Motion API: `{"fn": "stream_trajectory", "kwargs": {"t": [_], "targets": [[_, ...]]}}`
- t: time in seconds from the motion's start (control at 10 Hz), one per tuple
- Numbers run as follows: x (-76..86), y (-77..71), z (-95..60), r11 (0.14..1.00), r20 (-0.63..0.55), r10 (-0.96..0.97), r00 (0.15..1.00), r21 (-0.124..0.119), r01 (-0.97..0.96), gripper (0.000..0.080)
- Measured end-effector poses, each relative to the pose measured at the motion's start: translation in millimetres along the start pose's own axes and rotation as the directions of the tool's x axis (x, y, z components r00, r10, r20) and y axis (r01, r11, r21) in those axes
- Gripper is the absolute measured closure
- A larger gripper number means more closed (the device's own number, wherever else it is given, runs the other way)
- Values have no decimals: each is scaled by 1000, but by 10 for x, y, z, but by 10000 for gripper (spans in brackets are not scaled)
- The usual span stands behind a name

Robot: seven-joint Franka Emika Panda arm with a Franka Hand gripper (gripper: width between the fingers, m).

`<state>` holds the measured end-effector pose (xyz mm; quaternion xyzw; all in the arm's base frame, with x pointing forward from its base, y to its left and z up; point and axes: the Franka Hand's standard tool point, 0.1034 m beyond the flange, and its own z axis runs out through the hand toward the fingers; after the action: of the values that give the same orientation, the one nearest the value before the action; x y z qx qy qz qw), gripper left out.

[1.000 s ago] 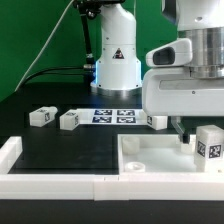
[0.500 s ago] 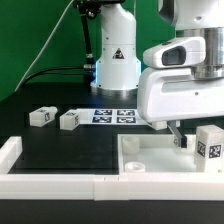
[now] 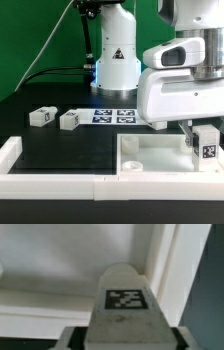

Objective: Assemble one leg

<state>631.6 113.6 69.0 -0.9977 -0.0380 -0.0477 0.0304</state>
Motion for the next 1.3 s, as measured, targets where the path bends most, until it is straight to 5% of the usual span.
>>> {"fn": "stream_trajectory", "kwargs": {"t": [0.3, 0.6, 0.9, 1.3], "targets": [[0, -11, 0, 983, 1, 186, 983, 6, -186, 509], [-28, -14, 6, 809, -16, 588, 809, 15, -588, 509], [-41, -20, 12, 552, -5, 834, 552, 23, -834, 509], [-70, -55, 17, -7, 20, 1000, -6, 21, -1000, 508]]}}
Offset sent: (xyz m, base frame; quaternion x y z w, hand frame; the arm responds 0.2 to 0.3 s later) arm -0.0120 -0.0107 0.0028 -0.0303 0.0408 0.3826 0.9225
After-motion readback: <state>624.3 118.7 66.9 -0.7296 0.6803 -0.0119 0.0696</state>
